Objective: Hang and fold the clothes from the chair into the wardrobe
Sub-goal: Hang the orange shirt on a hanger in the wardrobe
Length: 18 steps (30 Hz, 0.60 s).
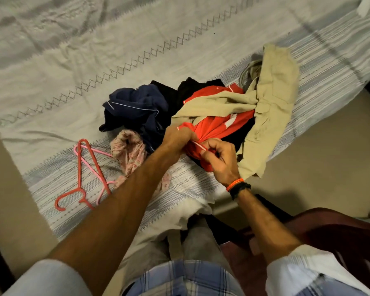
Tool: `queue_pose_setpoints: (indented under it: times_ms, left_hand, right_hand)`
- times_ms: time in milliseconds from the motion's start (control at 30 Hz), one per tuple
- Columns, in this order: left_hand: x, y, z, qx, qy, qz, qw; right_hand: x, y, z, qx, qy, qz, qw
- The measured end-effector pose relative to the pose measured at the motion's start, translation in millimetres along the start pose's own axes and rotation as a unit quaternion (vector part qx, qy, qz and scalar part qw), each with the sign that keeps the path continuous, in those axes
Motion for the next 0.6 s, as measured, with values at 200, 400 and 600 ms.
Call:
queue_pose_setpoints:
  times_ms: [200, 400, 600]
  left_hand:
    - [24, 7, -24, 0.098, -0.025, 0.087, 0.991]
    - [71, 23, -64, 0.162, -0.064, 0.19, 0.966]
    - [100, 52, -62, 0.112, -0.035, 0.247, 0.962]
  right_hand:
    - [9, 2, -5, -0.213, -0.319, -0.137, 0.913]
    - [7, -9, 24, -0.44, -0.312, -0.045, 0.841]
    - [-15, -18, 84, -0.55, -0.217, -0.051, 0.805]
Point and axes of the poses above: each hand's wrist, its own x-axis away from the middle knuckle, its own y-axis out of the back of the hand, z = x × y, the point moved 4 cm from there along -x, towards the middle knuckle, and after that the axes turned 11 degrees about x, right-handed, at the moved point
